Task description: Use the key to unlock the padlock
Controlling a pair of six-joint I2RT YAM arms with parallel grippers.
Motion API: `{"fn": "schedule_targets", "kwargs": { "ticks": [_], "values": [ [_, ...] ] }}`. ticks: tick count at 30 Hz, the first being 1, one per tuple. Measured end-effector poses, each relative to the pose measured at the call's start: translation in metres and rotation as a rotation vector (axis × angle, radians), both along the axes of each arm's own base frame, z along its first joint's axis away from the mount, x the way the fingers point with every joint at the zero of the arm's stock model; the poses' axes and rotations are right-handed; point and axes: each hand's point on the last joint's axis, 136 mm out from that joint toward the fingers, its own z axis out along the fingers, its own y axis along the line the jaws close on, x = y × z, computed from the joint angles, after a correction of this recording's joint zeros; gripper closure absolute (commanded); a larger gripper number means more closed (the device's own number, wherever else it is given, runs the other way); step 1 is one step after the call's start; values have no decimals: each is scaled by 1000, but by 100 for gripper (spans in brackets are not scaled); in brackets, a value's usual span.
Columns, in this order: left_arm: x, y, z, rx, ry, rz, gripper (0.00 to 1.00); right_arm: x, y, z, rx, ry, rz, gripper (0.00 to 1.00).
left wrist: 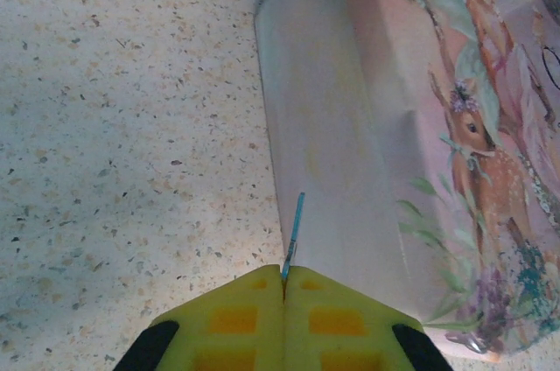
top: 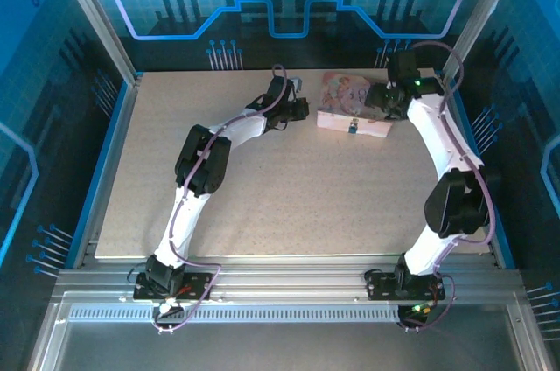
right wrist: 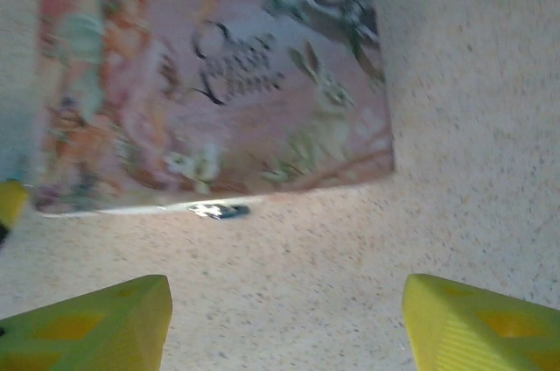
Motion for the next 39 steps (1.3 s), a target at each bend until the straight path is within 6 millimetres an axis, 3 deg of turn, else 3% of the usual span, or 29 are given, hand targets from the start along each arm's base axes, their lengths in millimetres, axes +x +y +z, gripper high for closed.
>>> {"fn": "schedule_targets", "kwargs": {
  "ticks": [4,8,12,19,23,28,31,35,39],
  "values": [
    [-1,-2,-4,-14,17,-3,100,25,-3,4,7,28,-36,29],
    [-3,-5,-3,-28,23,-19,100,40,-13,-28,20,133,-88,29],
    [-1,-10,0,-53,19,-34,100,34,-16,-63,55,256,-128,29],
    [-1,-14,-6,-72,30,-49,100,25,-23,-75,104,302,-160,33],
    [0,-14,-6,-94,16,-54,100,12,-5,-87,96,314,-118,37],
    [-9,-1,-36,-82,61,-46,100,-17,36,-95,81,293,-31,41],
    [-14,8,-46,-81,80,-42,100,-19,58,-93,50,249,7,44],
    [-19,14,-35,-93,68,-43,100,-11,80,-92,3,183,34,45],
    [-25,17,-17,-120,41,-60,100,2,88,-105,-70,155,32,46]
  ]
}}
